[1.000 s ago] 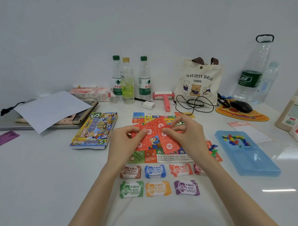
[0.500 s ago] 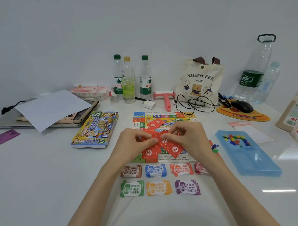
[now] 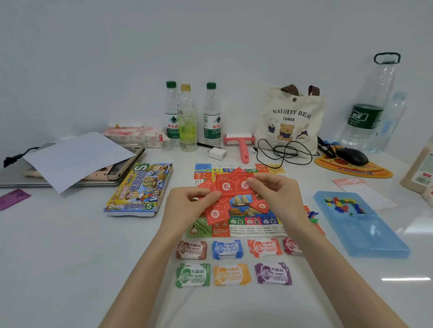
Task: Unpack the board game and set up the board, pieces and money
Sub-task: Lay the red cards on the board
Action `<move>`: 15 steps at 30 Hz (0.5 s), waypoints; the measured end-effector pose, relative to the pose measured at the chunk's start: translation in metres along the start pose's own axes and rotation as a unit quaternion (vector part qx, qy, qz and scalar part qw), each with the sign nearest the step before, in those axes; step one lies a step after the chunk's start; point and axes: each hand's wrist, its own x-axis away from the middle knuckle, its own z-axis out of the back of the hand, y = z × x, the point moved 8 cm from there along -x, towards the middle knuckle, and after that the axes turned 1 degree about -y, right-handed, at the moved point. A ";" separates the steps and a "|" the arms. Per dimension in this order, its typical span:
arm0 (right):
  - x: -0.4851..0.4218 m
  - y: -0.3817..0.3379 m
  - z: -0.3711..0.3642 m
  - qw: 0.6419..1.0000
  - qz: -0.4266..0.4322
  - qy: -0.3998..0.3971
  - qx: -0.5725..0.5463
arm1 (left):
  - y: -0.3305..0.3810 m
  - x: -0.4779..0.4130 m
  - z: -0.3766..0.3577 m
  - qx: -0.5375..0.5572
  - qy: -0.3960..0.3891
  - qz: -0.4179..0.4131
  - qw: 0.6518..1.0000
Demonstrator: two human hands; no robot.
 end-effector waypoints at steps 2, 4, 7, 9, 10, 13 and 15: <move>-0.001 -0.007 0.003 0.999 0.039 0.004 0.037 | 0.000 -0.001 0.000 -0.016 -0.002 -0.007 1.000; -0.002 -0.013 0.003 0.993 0.076 -0.010 0.087 | 0.001 -0.001 -0.001 -0.029 -0.005 -0.017 0.999; -0.001 -0.017 -0.001 0.984 0.111 -0.029 0.134 | 0.000 -0.001 -0.003 -0.053 -0.012 -0.028 0.998; 0.001 -0.021 -0.002 0.981 0.129 -0.025 0.145 | 0.000 -0.002 -0.004 -0.076 -0.018 -0.034 0.996; 0.001 -0.021 -0.002 0.980 0.132 -0.025 0.147 | -0.001 -0.002 -0.004 -0.085 -0.022 -0.036 0.996; -0.001 -0.016 -0.004 0.985 0.108 -0.045 0.131 | 0.001 -0.002 -0.006 -0.110 -0.034 -0.049 0.992; -0.001 -0.014 -0.004 0.984 0.098 -0.044 0.141 | 0.002 -0.002 -0.008 -0.127 -0.037 -0.060 0.989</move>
